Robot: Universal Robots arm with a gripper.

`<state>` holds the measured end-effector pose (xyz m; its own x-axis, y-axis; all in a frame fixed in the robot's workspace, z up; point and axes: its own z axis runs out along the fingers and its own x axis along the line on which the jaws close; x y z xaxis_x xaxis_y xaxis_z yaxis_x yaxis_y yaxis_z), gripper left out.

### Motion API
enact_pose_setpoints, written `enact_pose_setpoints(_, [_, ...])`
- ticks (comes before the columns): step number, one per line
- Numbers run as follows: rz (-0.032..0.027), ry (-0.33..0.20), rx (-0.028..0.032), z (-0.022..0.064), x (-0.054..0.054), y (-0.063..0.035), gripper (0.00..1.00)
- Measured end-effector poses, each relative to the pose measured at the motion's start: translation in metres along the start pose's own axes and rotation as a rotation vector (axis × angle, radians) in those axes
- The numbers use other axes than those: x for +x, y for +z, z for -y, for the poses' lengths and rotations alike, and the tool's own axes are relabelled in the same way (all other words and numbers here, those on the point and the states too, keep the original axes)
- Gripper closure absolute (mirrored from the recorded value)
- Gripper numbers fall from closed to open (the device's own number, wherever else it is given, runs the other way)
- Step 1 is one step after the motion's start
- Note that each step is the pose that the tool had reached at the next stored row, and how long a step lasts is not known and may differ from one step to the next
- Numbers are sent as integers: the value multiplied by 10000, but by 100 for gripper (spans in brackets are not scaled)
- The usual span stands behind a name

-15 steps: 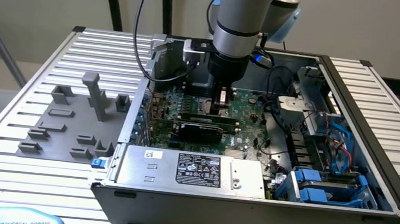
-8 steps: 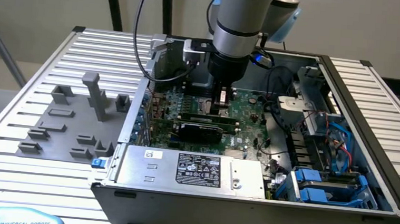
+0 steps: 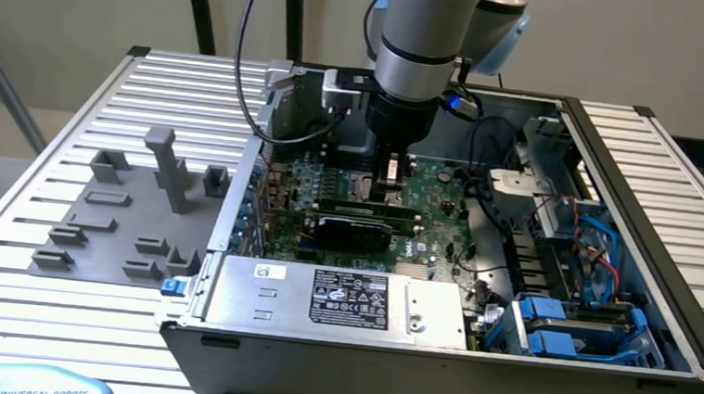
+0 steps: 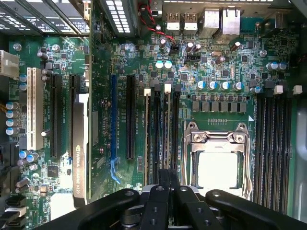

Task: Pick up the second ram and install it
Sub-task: 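Press down the second ram until it locks into place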

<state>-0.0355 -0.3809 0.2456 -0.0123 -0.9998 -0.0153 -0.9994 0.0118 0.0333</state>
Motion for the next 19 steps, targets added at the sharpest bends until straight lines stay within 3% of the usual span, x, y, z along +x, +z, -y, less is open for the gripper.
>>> enact_pose_setpoints(15, [-10,17,-4,-1,-30,215,89])
enact_pose_setpoints(19, [2,20,-15,-2,-31,190,89])
